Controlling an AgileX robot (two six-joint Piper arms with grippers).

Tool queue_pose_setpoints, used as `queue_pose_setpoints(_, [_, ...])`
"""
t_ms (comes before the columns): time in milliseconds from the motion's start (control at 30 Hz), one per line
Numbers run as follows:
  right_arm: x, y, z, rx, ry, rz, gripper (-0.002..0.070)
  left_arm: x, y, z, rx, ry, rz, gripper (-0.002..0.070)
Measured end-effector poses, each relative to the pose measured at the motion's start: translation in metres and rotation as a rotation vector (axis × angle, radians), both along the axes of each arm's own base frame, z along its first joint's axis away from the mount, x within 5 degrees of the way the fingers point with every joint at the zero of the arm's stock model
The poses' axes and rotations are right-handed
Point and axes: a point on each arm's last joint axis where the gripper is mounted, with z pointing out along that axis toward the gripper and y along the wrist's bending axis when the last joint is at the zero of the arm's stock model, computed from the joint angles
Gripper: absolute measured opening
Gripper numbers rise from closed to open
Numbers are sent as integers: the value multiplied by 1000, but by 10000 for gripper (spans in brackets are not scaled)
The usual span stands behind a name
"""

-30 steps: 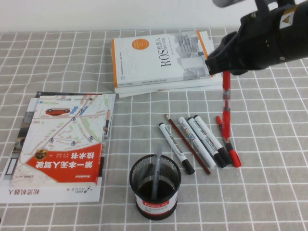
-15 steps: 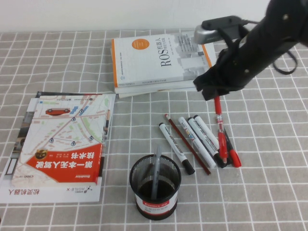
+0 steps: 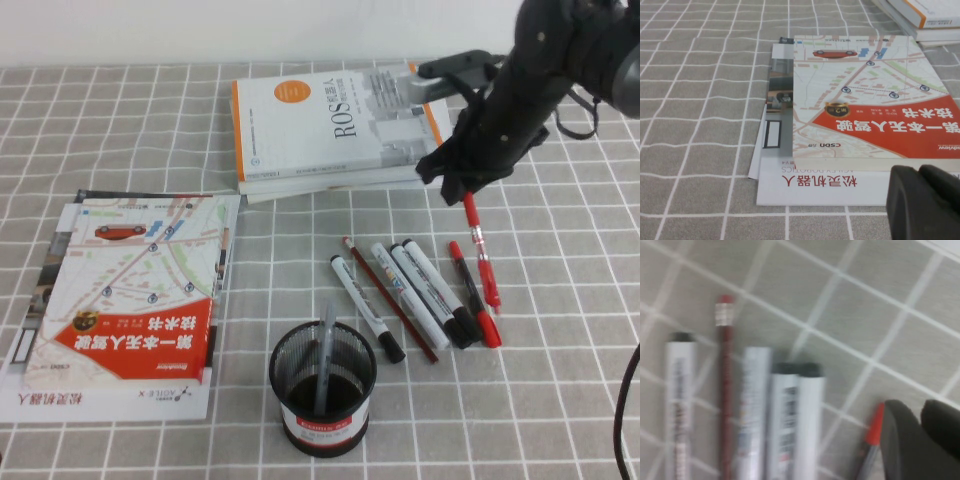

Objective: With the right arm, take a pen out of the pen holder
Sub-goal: 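Take a marker out of the pen holder and lay it on the table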

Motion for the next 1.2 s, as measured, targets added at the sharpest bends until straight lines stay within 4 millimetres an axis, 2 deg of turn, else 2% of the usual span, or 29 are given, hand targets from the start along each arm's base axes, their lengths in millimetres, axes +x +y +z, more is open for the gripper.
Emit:
queue_pose_setpoints(133, [12, -15, -16, -14, 49, -35, 23, 0, 0, 0, 0, 0, 0, -3])
queue_pose_setpoints(300, [17, -26, -34, 0, 127, -66, 23, 0, 0, 0, 0, 0, 0, -3])
queue_pose_setpoints(600, [21, -22, -60, 22, 203, -72, 23, 0, 0, 0, 0, 0, 0, -3])
queue_pose_setpoints(867, [21, -22, -62, 27, 213, -87, 32, 0, 0, 0, 0, 0, 0, -3])
queue_pose_setpoints(933, [21, -22, -62, 27, 213, -87, 55, 0, 0, 0, 0, 0, 0, -3])
queue_pose_setpoints(1133, [21, -22, -62, 30, 213, -92, 237, 0, 0, 0, 0, 0, 0, -3])
queue_pose_setpoints(1200, [21, -22, -62, 31, 212, -95, 268, 0, 0, 0, 0, 0, 0, -3])
